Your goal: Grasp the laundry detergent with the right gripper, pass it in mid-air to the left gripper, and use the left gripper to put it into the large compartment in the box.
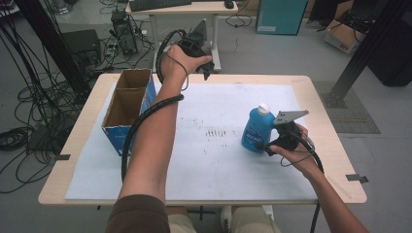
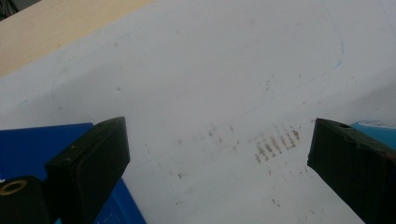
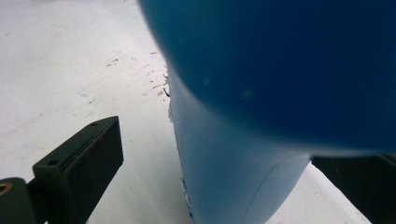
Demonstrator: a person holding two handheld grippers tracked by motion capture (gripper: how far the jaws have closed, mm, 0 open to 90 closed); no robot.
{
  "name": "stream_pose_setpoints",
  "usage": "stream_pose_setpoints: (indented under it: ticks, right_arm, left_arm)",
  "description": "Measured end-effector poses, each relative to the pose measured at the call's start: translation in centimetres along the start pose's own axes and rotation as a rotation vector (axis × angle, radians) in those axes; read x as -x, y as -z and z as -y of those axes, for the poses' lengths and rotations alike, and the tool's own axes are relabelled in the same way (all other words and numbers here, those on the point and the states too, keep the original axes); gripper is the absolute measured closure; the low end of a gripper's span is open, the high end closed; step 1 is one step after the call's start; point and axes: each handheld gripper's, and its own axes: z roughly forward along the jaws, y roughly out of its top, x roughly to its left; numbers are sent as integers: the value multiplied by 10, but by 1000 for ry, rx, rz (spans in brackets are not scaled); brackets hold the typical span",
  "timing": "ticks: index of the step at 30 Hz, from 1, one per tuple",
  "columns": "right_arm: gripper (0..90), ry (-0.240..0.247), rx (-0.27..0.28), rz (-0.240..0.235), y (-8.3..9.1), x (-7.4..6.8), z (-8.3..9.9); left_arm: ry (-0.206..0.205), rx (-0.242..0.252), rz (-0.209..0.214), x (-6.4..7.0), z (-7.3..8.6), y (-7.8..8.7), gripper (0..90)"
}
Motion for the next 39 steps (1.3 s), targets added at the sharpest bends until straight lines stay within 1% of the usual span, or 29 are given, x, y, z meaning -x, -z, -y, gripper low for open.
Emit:
stream_pose_setpoints:
  ticks: [3,12,14,15,39]
  right_arm:
    - [20,0,7,2,-1,0,1]
    - [20,-4,10,3,-3,-1,2]
    - [20,-9,17,3,-4,-2,3]
    - [20,-9,17,3,-4,-2,3]
    - [19,-11,45,0,-4,-3,4]
  left_arm:
    - [-5,-2,-1,0,0,0,58]
    - [1,0,1,-1,1,-1,59]
    - [0,-1,-1,-1,1,0,58]
    - [-7,-3,-1,-1,0,0,58]
    - [-9,-2,0,0,0,1,58]
